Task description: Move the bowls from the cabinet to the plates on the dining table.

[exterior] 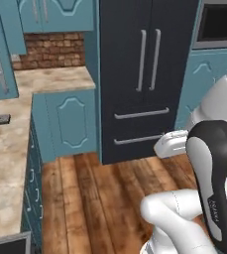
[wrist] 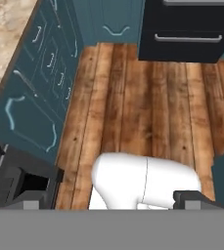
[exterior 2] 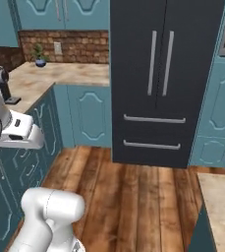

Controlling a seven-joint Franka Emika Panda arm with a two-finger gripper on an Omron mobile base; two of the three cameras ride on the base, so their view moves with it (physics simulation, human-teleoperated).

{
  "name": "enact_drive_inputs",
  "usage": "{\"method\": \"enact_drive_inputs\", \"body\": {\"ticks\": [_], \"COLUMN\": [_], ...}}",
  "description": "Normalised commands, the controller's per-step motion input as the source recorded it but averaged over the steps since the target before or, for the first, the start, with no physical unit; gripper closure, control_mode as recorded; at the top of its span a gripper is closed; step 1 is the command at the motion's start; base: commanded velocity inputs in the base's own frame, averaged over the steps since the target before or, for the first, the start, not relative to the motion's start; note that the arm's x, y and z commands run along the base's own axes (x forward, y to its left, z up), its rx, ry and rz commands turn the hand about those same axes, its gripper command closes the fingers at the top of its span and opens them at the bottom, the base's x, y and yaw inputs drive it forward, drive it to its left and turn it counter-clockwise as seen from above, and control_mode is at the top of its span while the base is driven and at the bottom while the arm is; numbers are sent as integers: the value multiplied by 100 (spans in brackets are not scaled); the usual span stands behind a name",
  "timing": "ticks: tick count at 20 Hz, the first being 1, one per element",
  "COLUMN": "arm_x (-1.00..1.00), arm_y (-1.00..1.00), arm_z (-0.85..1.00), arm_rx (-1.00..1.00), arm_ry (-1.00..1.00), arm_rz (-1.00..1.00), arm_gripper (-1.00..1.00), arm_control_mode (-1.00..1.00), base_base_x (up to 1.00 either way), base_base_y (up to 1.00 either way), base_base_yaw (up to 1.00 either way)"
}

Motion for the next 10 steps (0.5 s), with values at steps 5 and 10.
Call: {"method": "enact_drive_inputs", "body": {"ticks": [5,10], "arm_x": [0,0], "arm_y": [0,0], "arm_z": [0,0], "arm_rx": [0,0], "arm_ry": [0,0], "arm_rz": [0,0], "arm_gripper": [-100,-100], "arm_control_mode": [100,100], "base_base_x": [100,98], "base_base_y": [44,12], "base_base_yaw": [14,41]}}
